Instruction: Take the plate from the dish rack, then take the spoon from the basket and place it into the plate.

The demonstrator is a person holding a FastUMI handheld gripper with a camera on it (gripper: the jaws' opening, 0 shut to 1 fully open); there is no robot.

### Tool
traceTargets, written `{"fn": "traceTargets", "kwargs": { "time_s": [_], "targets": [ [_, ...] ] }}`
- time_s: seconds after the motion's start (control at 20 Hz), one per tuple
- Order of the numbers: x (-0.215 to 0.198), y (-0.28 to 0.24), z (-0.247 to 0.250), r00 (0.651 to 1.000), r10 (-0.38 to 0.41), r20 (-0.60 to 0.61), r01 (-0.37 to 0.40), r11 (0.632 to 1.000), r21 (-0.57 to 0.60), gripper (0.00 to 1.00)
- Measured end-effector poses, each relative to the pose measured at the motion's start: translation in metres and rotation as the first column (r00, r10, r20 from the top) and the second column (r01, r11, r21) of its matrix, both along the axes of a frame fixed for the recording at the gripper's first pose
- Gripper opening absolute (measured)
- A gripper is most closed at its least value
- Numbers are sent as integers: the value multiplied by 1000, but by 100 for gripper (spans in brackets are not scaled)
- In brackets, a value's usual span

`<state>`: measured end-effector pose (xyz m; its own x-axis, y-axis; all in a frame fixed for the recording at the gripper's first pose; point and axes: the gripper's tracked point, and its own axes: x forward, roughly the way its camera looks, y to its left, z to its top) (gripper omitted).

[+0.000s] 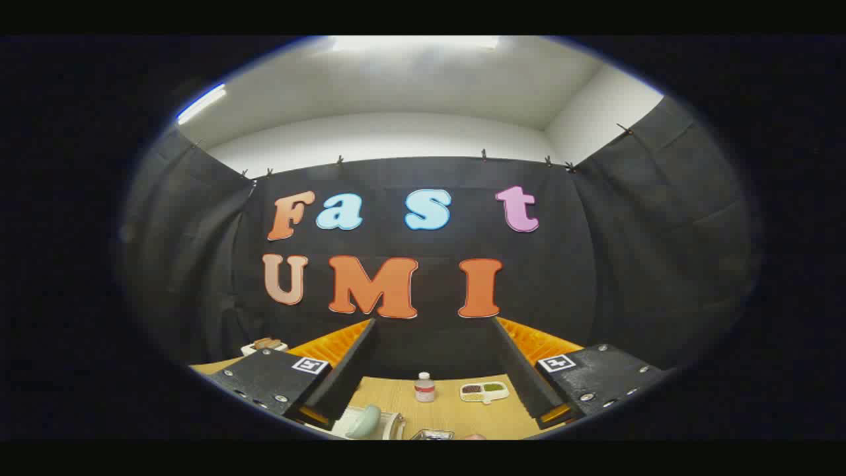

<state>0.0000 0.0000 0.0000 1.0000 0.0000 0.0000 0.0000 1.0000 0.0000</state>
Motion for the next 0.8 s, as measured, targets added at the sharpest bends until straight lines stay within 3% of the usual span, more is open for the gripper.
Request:
{"fn": "traceTargets", "kwargs": {
  "time_s": [0.35, 0.8],
  "targets": [
    [7, 13, 0, 999, 36, -5, -36, 999, -12, 99],
    [15, 12, -25, 993, 64, -96, -62, 998, 24, 99]
  ]
}}
